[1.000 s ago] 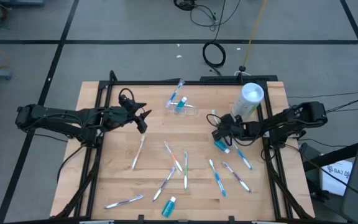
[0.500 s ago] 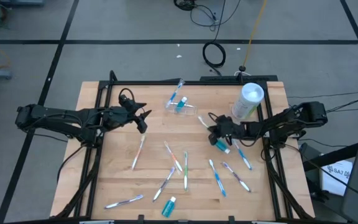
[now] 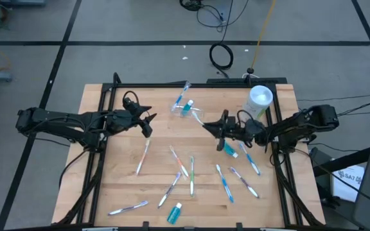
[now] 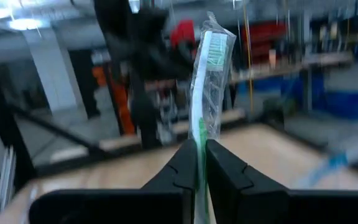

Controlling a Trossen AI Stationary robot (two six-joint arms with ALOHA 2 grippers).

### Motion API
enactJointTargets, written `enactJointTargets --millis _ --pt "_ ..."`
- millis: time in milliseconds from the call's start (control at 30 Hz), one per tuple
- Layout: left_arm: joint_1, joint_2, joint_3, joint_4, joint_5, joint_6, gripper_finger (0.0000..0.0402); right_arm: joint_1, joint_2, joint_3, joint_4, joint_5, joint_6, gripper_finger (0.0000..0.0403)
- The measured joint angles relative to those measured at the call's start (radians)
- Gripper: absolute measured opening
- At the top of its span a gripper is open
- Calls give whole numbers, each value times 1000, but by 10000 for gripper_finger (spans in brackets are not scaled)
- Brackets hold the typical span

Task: Pick & Place toothbrushing station
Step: Put the top green toothbrush into the transparent organizer

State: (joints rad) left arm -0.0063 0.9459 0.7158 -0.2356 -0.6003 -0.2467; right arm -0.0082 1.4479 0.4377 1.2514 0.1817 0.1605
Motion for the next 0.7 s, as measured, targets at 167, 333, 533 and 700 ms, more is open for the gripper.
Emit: enactJointTargets --millis 167,333,533,700 --pt "0 0 0 2 0 -7 189 -5 0 140 -114 0 -112 12" --pt "-1 0 0 2 0 -26 189 -9 25 280 -255 216 -230 11" --pt "-9 0 0 2 0 -21 189 -77 146 311 -93 244 -225 14" --pt "-10 0 0 2 0 -16 189 -143 321 315 179 239 -227 14"
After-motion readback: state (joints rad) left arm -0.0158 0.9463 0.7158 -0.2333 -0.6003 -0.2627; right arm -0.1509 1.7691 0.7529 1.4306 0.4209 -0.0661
